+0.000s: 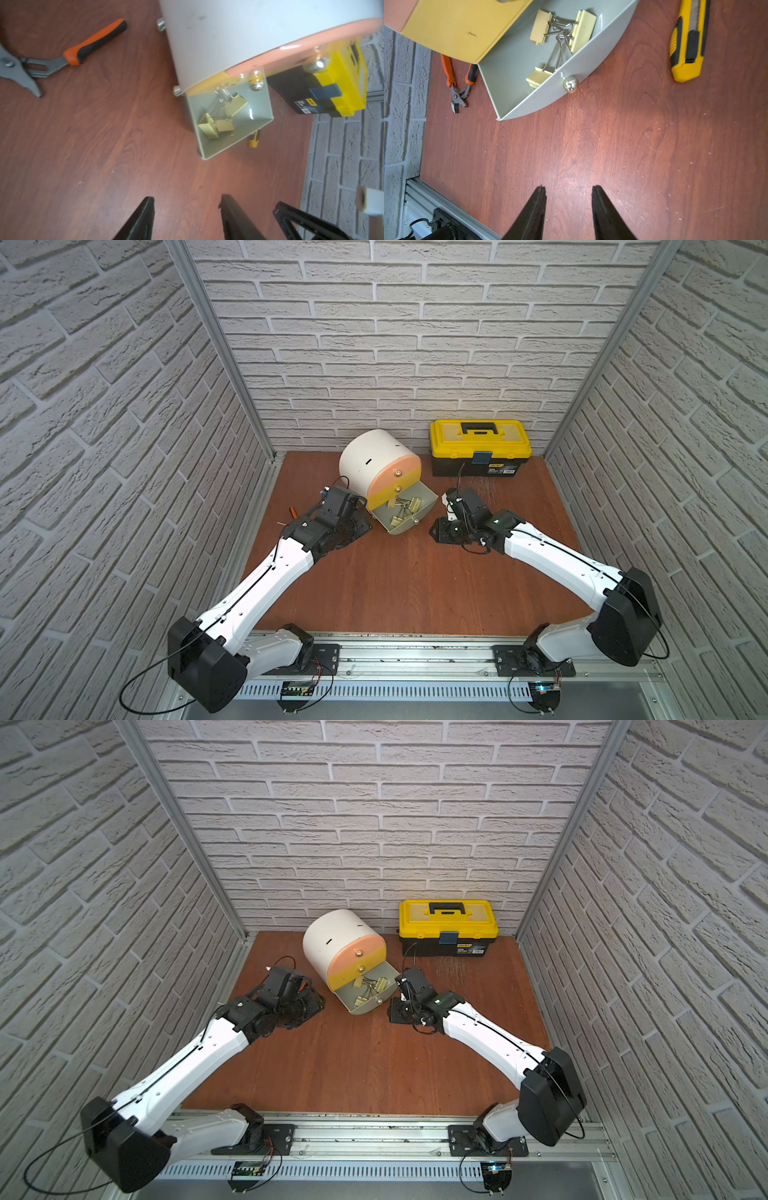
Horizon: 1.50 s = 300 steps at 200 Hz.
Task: Put the binder clips in the drawer according to color
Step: Close the drawer in the storage box.
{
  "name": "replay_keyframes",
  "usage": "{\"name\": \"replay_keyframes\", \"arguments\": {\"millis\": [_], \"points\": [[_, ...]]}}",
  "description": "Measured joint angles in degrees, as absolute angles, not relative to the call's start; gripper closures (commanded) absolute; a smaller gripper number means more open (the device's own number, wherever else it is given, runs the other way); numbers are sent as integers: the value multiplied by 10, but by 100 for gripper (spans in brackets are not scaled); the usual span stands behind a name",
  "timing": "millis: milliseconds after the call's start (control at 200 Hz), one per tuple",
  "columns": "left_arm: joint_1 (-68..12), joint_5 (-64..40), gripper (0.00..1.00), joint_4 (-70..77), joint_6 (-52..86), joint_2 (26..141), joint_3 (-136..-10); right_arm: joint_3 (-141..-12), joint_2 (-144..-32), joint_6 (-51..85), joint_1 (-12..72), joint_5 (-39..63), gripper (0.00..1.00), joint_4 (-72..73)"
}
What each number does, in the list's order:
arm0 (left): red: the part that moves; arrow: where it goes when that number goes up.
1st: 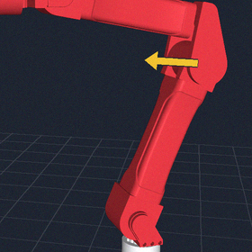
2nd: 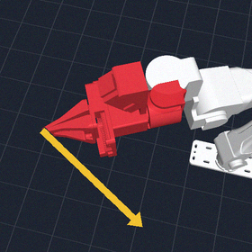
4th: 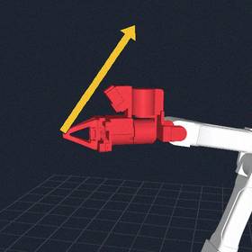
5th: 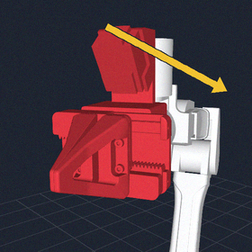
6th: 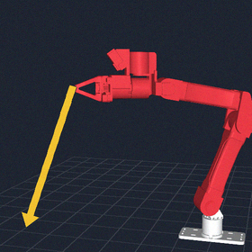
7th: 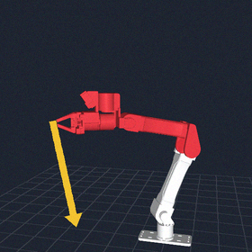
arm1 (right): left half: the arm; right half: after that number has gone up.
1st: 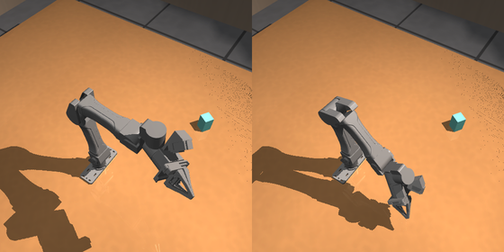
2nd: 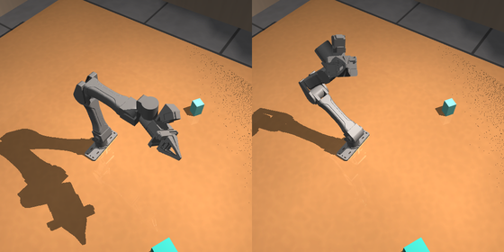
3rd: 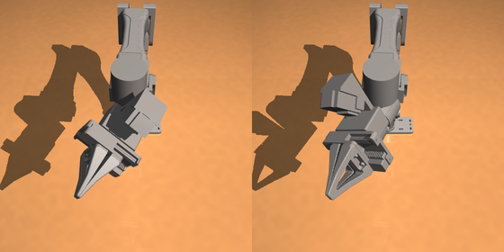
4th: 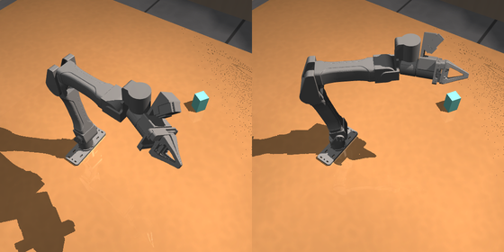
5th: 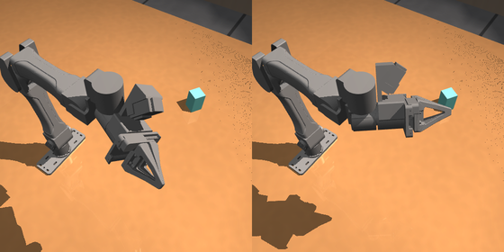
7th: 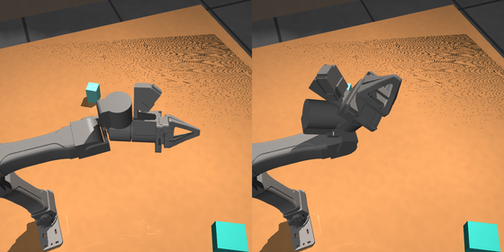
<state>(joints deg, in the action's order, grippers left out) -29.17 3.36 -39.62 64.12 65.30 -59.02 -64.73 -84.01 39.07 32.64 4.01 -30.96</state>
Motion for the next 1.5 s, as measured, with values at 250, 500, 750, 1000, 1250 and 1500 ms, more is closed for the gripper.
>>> {"name": "replay_keyframes", "arguments": {"millis": [250, 500, 750, 1000, 1250, 1500], "points": [[-234, 12, 43, -437, 641, 555, -518, -664, -927, 429, 306, 91, 85, -259], [-184, -17, 43, -462, 641, 496, -478, -717, -1013, 465, 297, 119, 91, -212], [-130, -59, 43, -471, 623, 493, -467, -757, -1062, 487, 296, 131, 92, -183], [-99, -94, 43, -471, 597, 517, -467, -766, -1069, 498, 295, 132, 93, -181], [-85, -115, 43, -467, 585, 527, -467, -773, -1095, 515, 294, 132, 93, -165], [-77, -125, 43, -468, 577, 526, -467, -820, -1121, 528, 289, 134, 93, -157]]}}
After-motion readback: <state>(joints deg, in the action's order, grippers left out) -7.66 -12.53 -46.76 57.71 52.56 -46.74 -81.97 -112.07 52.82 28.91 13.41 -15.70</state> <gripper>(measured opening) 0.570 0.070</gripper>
